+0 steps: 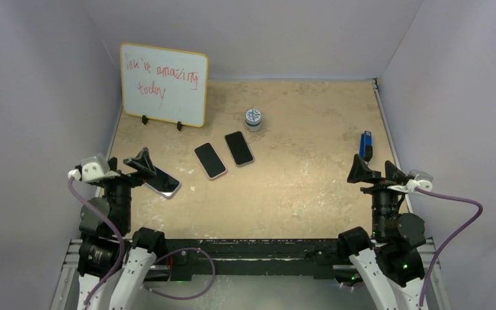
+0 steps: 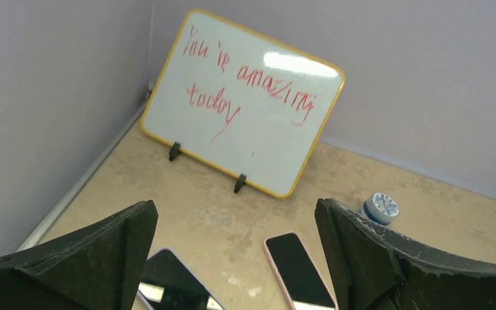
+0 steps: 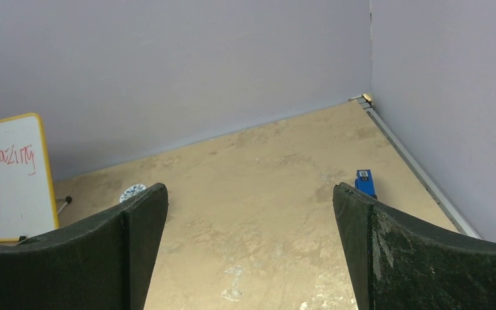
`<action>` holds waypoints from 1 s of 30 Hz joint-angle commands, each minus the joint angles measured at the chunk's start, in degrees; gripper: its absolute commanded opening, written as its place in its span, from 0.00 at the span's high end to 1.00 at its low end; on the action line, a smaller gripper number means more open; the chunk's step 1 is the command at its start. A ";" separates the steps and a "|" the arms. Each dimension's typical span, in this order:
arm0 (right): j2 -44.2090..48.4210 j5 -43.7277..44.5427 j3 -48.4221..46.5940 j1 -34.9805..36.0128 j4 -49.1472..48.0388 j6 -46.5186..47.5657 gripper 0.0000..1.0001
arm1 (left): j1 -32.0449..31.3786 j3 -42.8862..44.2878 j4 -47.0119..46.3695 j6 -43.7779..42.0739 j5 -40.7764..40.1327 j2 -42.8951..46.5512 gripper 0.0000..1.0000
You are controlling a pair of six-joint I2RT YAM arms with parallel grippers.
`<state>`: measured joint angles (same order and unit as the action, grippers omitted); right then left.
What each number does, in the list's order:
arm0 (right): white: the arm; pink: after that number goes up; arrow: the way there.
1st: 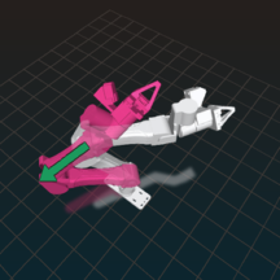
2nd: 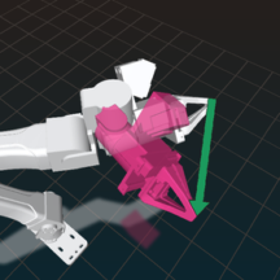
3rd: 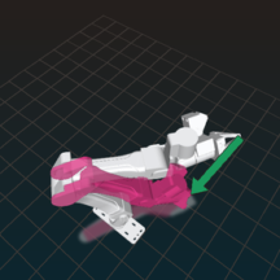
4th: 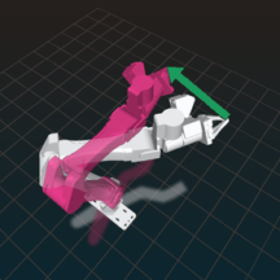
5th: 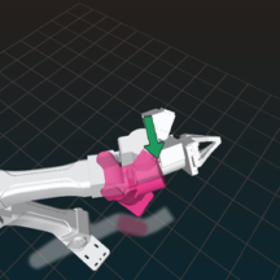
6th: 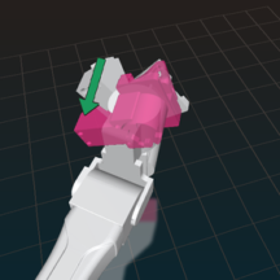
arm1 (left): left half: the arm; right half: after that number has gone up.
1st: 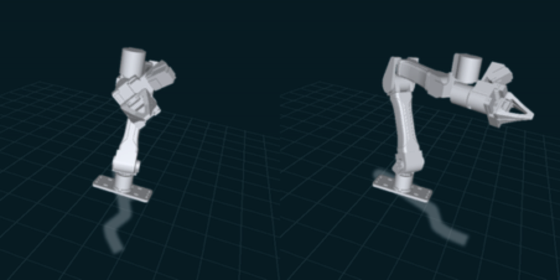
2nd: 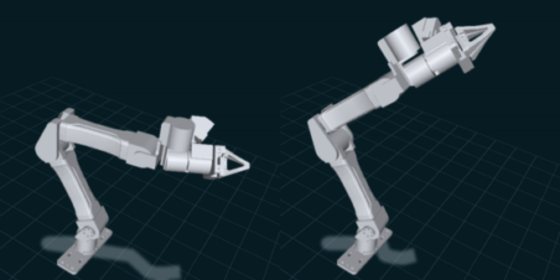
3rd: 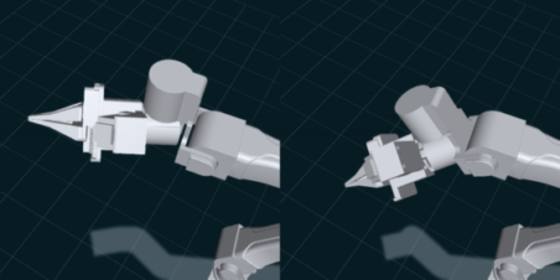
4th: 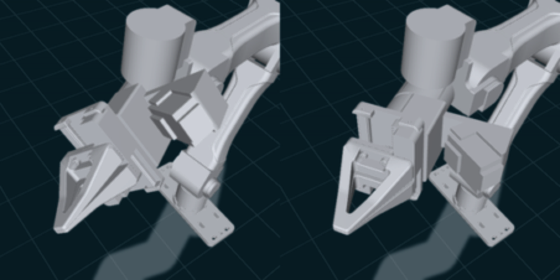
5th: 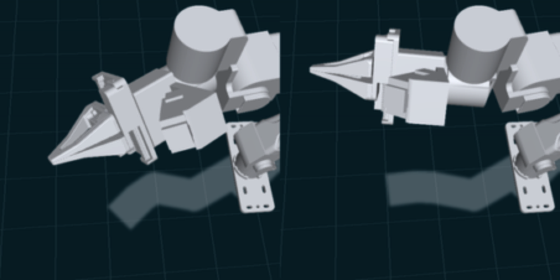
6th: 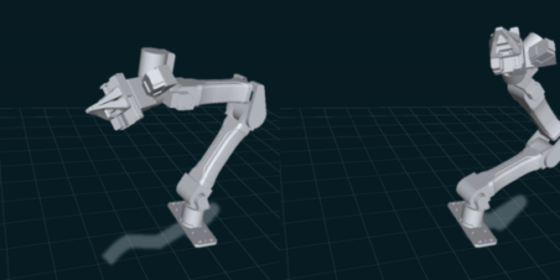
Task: Take the phone out of the phone case
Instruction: Pick up the phone at the center of the board.
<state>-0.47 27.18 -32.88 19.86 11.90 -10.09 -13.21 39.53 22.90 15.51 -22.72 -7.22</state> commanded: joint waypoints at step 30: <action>0.38 -5.20 -2.96 1.84 2.28 -4.45 0.01 | 11.80 3.59 16.43 37.83 3.92 -60.25 0.00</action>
<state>-0.47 21.52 -33.43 20.78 14.24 -13.72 -7.79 44.18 42.41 53.19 -24.77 -63.64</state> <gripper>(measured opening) 0.987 0.996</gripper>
